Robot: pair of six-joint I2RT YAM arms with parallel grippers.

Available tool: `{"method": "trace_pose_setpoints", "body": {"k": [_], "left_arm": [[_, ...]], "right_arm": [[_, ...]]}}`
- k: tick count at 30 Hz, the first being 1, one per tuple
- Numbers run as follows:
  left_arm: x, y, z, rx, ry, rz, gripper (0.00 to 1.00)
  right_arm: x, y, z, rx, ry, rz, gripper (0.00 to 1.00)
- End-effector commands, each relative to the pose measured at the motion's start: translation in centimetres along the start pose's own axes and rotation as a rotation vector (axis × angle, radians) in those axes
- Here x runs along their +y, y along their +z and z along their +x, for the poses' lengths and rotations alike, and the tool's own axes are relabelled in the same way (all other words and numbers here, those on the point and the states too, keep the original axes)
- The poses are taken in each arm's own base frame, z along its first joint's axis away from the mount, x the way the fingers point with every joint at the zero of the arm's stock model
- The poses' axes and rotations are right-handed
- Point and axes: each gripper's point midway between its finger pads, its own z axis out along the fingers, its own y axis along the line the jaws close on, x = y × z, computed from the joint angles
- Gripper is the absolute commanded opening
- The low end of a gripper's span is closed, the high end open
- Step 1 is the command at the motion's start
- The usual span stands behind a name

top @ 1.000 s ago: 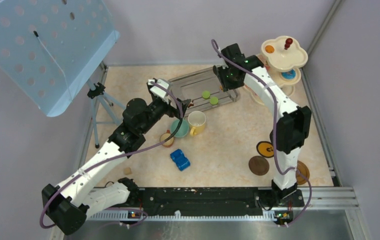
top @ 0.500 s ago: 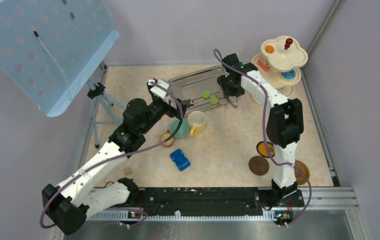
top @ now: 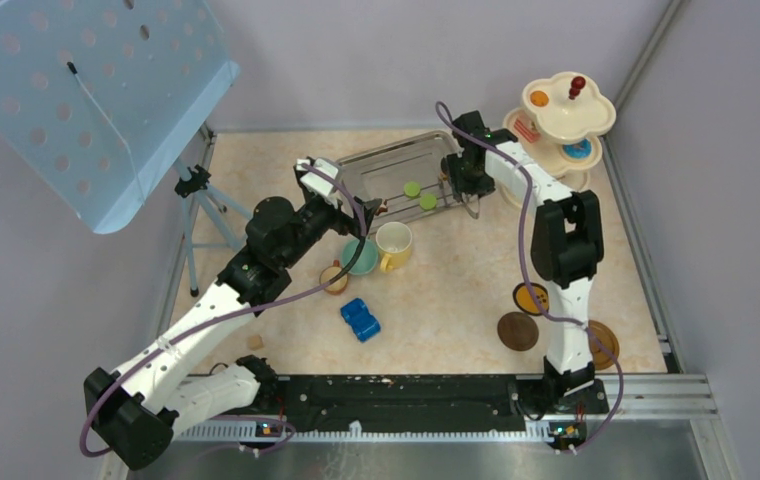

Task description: Serve the afternoon tea

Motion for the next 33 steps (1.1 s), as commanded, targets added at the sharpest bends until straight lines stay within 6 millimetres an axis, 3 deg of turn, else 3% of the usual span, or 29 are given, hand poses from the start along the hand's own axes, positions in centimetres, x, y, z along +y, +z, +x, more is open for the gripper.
{"method": "trace_pose_setpoints", "body": {"k": [1, 21, 33], "left_arm": [[0.0, 0.0, -1.4, -0.051, 0.007, -0.002, 0.99], [-0.1, 0.1, -1.3, -0.048, 0.006, 0.005, 0.99], [-0.1, 0.1, -1.3, -0.048, 0.006, 0.006, 0.99]], "right_arm": [[0.2, 0.6, -0.9, -0.026, 0.006, -0.019, 0.5], [1.7, 2.5, -0.3, 0.007, -0.047, -0.028, 0.5], [2.0, 2.5, -0.3, 0.023, -0.091, 0.013, 0.47]]}}
